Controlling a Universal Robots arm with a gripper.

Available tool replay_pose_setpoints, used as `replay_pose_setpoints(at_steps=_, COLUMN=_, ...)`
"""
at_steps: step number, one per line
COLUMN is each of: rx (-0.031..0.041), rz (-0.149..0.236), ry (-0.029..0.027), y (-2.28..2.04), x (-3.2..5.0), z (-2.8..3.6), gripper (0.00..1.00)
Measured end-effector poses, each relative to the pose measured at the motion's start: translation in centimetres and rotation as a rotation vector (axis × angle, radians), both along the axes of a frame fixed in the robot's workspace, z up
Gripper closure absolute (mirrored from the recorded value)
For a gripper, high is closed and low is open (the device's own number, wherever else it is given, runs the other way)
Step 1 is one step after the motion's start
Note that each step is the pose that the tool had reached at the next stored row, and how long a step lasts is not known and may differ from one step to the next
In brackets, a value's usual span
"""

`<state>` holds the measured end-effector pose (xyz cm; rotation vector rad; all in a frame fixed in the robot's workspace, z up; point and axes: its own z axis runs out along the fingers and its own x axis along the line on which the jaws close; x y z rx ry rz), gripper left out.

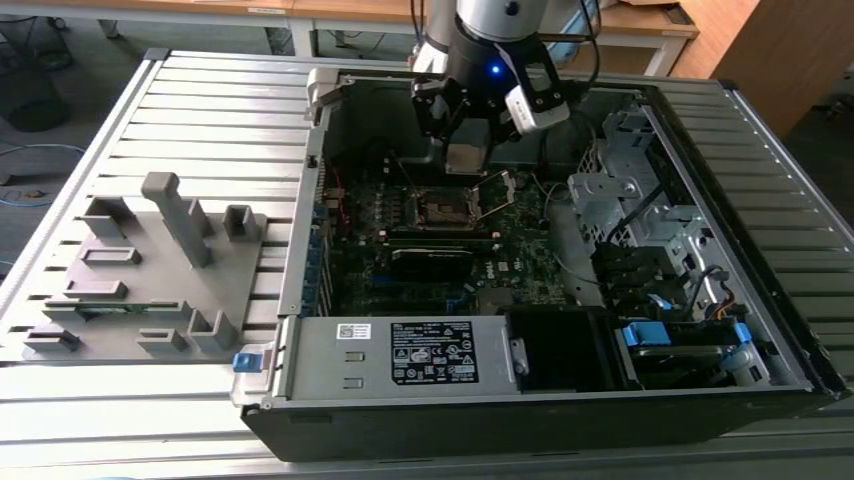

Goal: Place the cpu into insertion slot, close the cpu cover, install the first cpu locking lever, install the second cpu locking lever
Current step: 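Place the cpu into insertion slot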

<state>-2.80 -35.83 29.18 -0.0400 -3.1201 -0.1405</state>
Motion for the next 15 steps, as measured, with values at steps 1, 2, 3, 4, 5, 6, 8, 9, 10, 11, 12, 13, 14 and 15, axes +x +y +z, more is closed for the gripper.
replay_pose_setpoints(at_steps=1, rx=-0.0002, rz=0.000, ry=0.0001, y=0.00, x=0.00, z=-0.14, gripper=0.46)
replay_pose_setpoints(at_steps=2, rx=-0.0003, rz=0.000, ry=0.0002, y=0.00, x=-0.02, z=-0.31, gripper=0.46)
replay_pose_setpoints(at_steps=3, rx=-0.0002, rz=0.000, ry=0.0001, y=0.00, x=-0.06, z=-0.51, gripper=0.46)
replay_pose_setpoints(at_steps=4, rx=-0.0003, rz=0.000, ry=0.0001, y=0.00, x=-0.09, z=-0.68, gripper=0.46)
replay_pose_setpoints(at_steps=5, rx=-0.0005, rz=0.000, ry=0.0002, y=0.00, x=-0.13, z=-0.86, gripper=0.46)
replay_pose_setpoints(at_steps=6, rx=-0.0004, rz=0.001, ry=0.0002, y=0.00, x=-0.16, z=-1.03, gripper=0.46)
replay_pose_setpoints(at_steps=8, rx=0.0001, rz=0.002, ry=0.0001, y=0.00, x=-0.24, z=-1.29, gripper=0.46)
replay_pose_setpoints(at_steps=9, rx=0.0006, rz=0.002, ry=0.0001, y=0.00, x=-0.28, z=-1.41, gripper=0.46)
replay_pose_setpoints(at_steps=10, rx=0.0013, rz=0.003, ry=0.0001, y=0.00, x=-0.31, z=-1.55, gripper=0.46)
replay_pose_setpoints(at_steps=11, rx=0.0018, rz=0.004, ry=-0.0004, y=0.00, x=-0.37, z=-1.70, gripper=0.46)
replay_pose_setpoints(at_steps=12, rx=0.0022, rz=0.004, ry=-0.0011, y=0.00, x=-0.40, z=-1.86, gripper=0.46)
replay_pose_setpoints(at_steps=13, rx=0.0023, rz=0.004, ry=-0.0018, y=0.00, x=-0.41, z=-2.03, gripper=0.46)
replay_pose_setpoints(at_steps=14, rx=0.0023, rz=0.005, ry=-0.0023, y=0.00, x=-0.42, z=-2.18, gripper=0.46)
replay_pose_setpoints(at_steps=15, rx=0.0023, rz=0.005, ry=-0.0028, y=0.00, x=-0.42, z=-2.36, gripper=0.46)
